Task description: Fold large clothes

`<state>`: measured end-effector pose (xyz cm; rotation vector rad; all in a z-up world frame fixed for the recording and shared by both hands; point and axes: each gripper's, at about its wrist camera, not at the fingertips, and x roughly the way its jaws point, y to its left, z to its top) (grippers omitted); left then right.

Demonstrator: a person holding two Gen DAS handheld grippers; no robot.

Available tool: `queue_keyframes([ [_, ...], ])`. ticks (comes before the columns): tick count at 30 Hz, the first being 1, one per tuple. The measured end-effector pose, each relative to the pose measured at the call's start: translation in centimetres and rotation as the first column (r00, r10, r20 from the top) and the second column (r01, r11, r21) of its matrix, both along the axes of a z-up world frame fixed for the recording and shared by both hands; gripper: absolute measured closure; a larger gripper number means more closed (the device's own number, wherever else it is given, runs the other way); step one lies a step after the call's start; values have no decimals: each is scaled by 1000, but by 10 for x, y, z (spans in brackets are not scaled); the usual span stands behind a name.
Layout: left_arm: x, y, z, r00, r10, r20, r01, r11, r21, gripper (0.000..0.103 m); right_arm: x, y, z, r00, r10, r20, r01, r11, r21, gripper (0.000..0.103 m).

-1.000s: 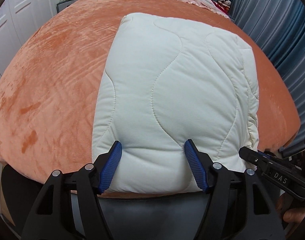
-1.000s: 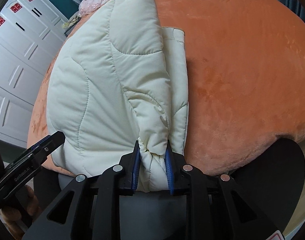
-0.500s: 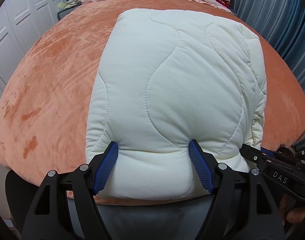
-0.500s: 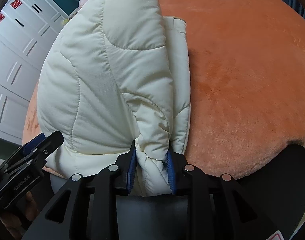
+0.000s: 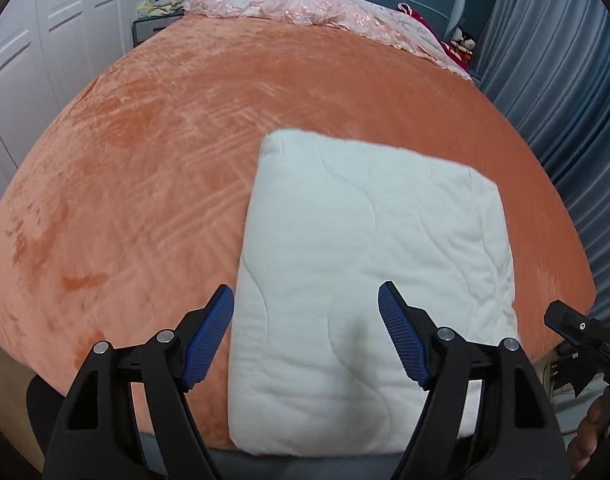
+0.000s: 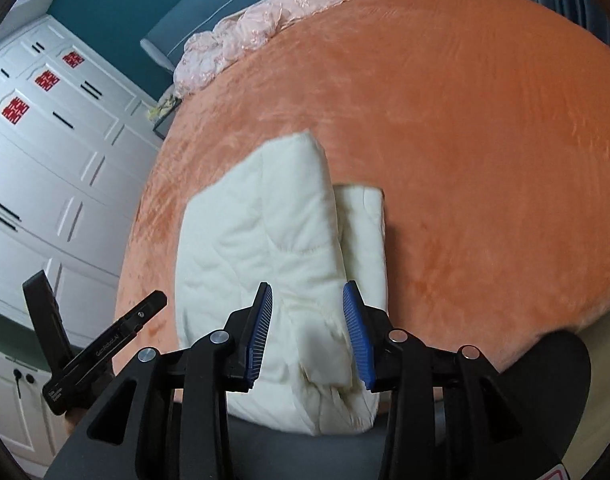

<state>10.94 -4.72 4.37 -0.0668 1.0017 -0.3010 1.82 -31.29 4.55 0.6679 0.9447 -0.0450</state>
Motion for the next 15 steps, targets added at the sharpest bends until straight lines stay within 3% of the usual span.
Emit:
queue_keyframes([
  [2,22,-5,12,1000,9,21,-9,1000,-7,31,21,-5,8,999,-29,40,29,1000,7,62],
  [3,32,-9,15,1000,13,23,-12,1000,-12,31,33,-6,8,998,-44,47,43,999,5,55],
  [8,74,-35,12,1000,6,-5,-6,999,-45,33,95,-12,-21,994,-104,-36,105,994,33,53],
  [9,79,-42,9,1000,1,-10,-1,999,-39,39,104,-11,-28,992,-111,-55,113,993,42,53],
  [11,87,-54,-1,999,-27,-22,26,999,-38,62,117,-5,-43,989,-125,-82,128,991,29,57],
  [12,91,-61,-8,998,-45,-38,44,998,-35,93,120,-4,-49,988,-129,-87,131,991,8,61],
  [13,95,-66,-15,996,-62,-59,59,997,-40,103,121,-2,-53,988,-129,-81,128,992,-18,73],
  [15,96,-74,-26,996,-78,-51,76,996,-42,103,121,2,-59,990,-123,-70,117,989,-85,79],
])
